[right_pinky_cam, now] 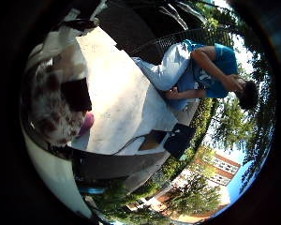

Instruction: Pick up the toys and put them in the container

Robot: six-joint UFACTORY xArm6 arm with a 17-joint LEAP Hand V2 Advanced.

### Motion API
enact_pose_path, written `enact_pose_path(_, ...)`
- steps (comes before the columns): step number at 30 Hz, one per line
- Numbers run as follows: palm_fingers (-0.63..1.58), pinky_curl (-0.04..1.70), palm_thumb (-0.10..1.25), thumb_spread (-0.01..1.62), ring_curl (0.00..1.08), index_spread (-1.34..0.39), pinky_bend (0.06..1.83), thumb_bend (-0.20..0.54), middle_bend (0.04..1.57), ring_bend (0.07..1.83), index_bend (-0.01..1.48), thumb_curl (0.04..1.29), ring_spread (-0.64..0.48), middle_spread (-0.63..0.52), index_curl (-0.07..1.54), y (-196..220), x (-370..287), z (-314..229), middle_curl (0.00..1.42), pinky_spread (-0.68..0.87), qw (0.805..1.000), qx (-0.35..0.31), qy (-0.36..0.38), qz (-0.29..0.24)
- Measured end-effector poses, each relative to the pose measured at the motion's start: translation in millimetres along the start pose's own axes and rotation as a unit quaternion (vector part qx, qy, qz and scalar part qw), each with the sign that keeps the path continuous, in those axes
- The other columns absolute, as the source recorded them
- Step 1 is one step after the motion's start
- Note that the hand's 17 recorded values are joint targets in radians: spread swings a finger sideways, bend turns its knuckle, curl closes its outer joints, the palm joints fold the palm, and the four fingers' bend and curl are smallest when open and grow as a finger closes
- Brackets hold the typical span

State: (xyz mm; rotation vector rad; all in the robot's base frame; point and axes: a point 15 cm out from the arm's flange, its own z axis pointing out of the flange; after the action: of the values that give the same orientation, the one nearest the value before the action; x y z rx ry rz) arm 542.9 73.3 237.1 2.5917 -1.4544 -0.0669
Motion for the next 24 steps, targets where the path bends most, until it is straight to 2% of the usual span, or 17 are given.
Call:
enact_pose_path(7, 0.74, 0.84, 1.00, 1.08, 0.87, -1.12, 1.63, -0.014, 1.34, 1.55, 0.63, 0.72, -0.13, -0.22, 1.01, 22, -111, -87, 1.07, 0.14, 0.996, 0.028, -0.042, -0.076)
enact_pose_path(13, 0.71, 0.87, 0.99, 1.08, 0.87, -1.14, 1.66, -0.016, 1.37, 1.57, 0.62, 0.75, -0.13, -0.21, 1.14, 10, -184, -96, 1.08, 0.13, 0.990, 0.039, -0.062, -0.117)
enact_pose_path(20, 0.67, 0.90, 0.94, 1.09, 0.87, -1.15, 1.65, -0.023, 1.40, 1.61, 0.61, 0.77, -0.13, -0.21, 1.26, -57, -208, -20, 1.08, 0.12, 0.993, 0.035, -0.061, -0.099)
enact_pose_path(24, 0.59, 0.92, 0.87, 1.12, 0.87, -1.15, 1.63, -0.028, 1.41, 1.61, 0.57, 0.75, -0.12, -0.20, 1.32, -80, -213, 34, 1.07, 0.11, 0.994, 0.014, -0.063, -0.088)
